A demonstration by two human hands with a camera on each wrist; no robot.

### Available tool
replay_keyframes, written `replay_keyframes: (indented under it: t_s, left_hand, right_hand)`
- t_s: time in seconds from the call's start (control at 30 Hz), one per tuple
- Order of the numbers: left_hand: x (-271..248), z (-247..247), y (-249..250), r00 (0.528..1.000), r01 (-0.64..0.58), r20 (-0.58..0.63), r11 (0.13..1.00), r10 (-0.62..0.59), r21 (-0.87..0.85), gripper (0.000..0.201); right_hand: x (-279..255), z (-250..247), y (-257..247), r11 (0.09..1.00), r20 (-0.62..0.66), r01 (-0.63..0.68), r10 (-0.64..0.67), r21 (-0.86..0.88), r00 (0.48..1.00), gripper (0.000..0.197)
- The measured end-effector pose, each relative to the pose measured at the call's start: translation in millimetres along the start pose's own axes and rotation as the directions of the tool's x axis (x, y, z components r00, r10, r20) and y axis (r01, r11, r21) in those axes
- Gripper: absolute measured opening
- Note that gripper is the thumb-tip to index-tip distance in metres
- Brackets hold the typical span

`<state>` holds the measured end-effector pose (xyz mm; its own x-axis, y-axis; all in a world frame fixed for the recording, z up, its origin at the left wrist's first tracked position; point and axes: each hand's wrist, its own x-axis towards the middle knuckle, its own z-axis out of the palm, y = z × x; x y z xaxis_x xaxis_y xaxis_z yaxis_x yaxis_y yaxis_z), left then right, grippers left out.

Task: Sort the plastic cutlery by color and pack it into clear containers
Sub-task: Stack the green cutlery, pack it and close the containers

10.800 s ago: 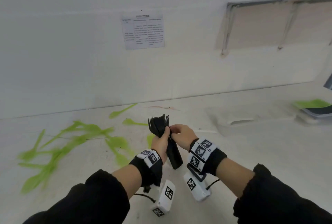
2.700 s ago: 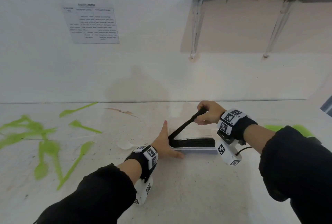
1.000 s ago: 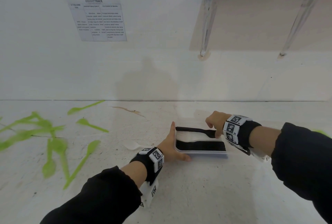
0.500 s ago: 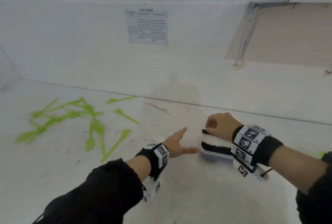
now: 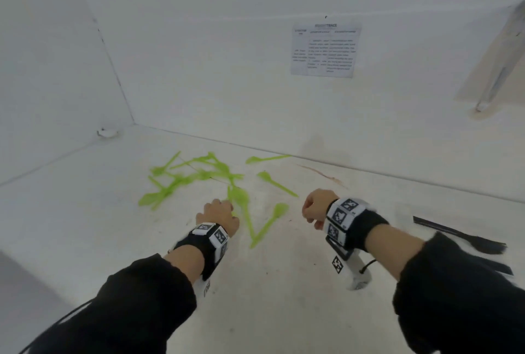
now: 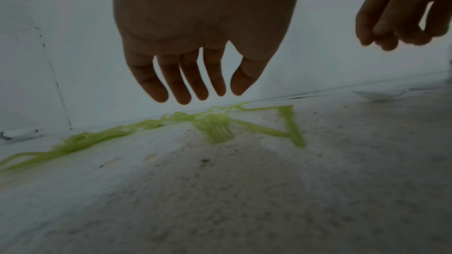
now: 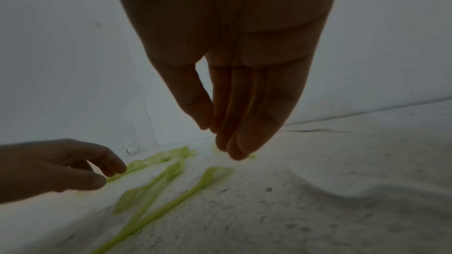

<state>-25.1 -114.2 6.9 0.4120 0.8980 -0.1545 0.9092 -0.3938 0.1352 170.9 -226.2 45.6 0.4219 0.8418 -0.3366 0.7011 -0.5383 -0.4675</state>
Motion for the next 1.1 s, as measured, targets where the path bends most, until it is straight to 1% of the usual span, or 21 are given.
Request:
replay_keyframes:
  t_s: [0.1, 0.17, 0.23, 0.3, 0.33, 0.37, 0.43, 0.53, 0.57, 0.6, 0.67, 0.7, 0.73, 0.77, 0.8, 0.87, 0.9, 0.93, 0.97, 1.03, 1.1]
  left_hand:
    - [13, 0, -15, 0.996, 0.021, 0.087, 1.000, -0.020, -0.014, 0.044]
    - [25, -1, -21, 0.991, 0.007, 0.132, 1.000, -0.003, -0.025, 0.047]
    - [36, 0, -25, 0.986, -0.019, 0.162, 0.999, 0.023, -0.027, 0.049]
    - [46, 5, -27, 0.977, -0.068, 0.202, 0.998, 0.069, -0.013, 0.055]
    - [50, 8, -28, 0.971, -0.096, 0.217, 0.995, 0.096, -0.010, 0.058]
    - [53, 10, -29, 0.968, -0.122, 0.221, 0.992, 0.121, -0.011, 0.058]
    - [57, 12, -31, 0.966, -0.159, 0.200, 0.987, 0.163, -0.038, 0.055]
    - [65, 15, -41, 0.964, -0.158, 0.193, 0.977, 0.184, -0.144, 0.044]
    - [68, 15, -45, 0.966, -0.147, 0.183, 0.970, 0.183, -0.193, 0.039]
    - [70, 15, -49, 0.971, -0.138, 0.157, 0.960, 0.179, -0.244, 0.032]
    - [74, 13, -57, 0.987, -0.116, 0.063, 0.923, 0.149, -0.366, 0.016]
    - [75, 11, -61, 0.992, -0.110, 0.007, 0.894, 0.125, -0.434, 0.013]
    - [75, 9, -66, 0.994, -0.108, -0.049, 0.858, 0.097, -0.503, 0.013]
    - [75, 7, -70, 0.993, -0.113, -0.103, 0.814, 0.066, -0.570, 0.013]
    - [75, 5, -74, 0.988, -0.123, -0.151, 0.765, 0.034, -0.632, 0.012]
    - [73, 1, -82, 0.976, -0.150, -0.217, 0.666, -0.018, -0.731, 0.013]
    - [72, -1, -86, 0.969, -0.166, -0.243, 0.618, -0.041, -0.768, 0.016]
    - [72, -4, -89, 0.960, -0.190, -0.274, 0.579, -0.060, -0.793, 0.016]
    - [71, -7, -93, 0.949, -0.219, -0.306, 0.550, -0.071, -0.806, 0.014]
    - [72, -12, -99, 0.927, -0.281, -0.366, 0.495, -0.082, -0.822, 0.009]
    - [70, -16, -103, 0.917, -0.314, -0.389, 0.444, -0.086, -0.839, 0.009]
  right_hand:
    - [28, 27, -27, 0.990, 0.016, -0.026, 0.029, -0.139, 0.999, 0.036]
    - [45, 43, -43, 0.979, -0.001, -0.056, 0.057, -0.198, 0.998, 0.043]
    - [59, 54, -54, 0.975, -0.022, -0.093, 0.090, -0.204, 0.996, 0.046]
    - [66, 63, -60, 0.974, -0.056, -0.145, 0.137, -0.172, 0.989, 0.051]
    - [67, 67, -62, 0.972, -0.069, -0.166, 0.156, -0.165, 0.985, 0.050]
    - [70, 72, -61, 0.972, -0.085, -0.175, 0.163, -0.156, 0.983, 0.045]
    - [74, 78, -62, 0.964, -0.100, -0.218, 0.204, -0.156, 0.974, 0.037]
    - [75, 76, -66, 0.935, -0.090, -0.297, 0.284, -0.192, 0.954, 0.041]
    - [76, 76, -68, 0.938, -0.096, -0.300, 0.288, -0.171, 0.953, 0.043]
    - [76, 75, -71, 0.938, -0.101, -0.314, 0.302, -0.145, 0.948, 0.045]
    - [78, 71, -77, 0.943, -0.158, -0.330, 0.320, -0.044, 0.934, 0.044]
    - [81, 72, -81, 0.951, -0.199, -0.307, 0.305, 0.019, 0.931, 0.042]
    - [85, 73, -84, 0.960, -0.226, -0.278, 0.277, 0.028, 0.934, 0.040]
    - [88, 75, -89, 0.969, -0.228, -0.247, 0.242, 0.009, 0.943, 0.038]
    - [92, 79, -93, 0.974, -0.202, -0.228, 0.222, -0.007, 0.954, 0.037]
    - [95, 87, -102, 0.975, -0.088, -0.211, 0.205, -0.074, 0.975, 0.037]
    - [97, 92, -104, 0.972, -0.051, -0.205, 0.200, -0.117, 0.978, 0.038]
    - [100, 96, -105, 0.966, -0.033, -0.209, 0.207, -0.152, 0.978, 0.032]
    - [102, 97, -105, 0.960, -0.045, -0.213, 0.208, -0.184, 0.977, 0.025]
    - [106, 95, -102, 0.944, -0.081, -0.243, 0.231, -0.224, 0.970, 0.020]
    - [108, 89, -98, 0.934, -0.094, -0.269, 0.253, -0.234, 0.963, 0.014]
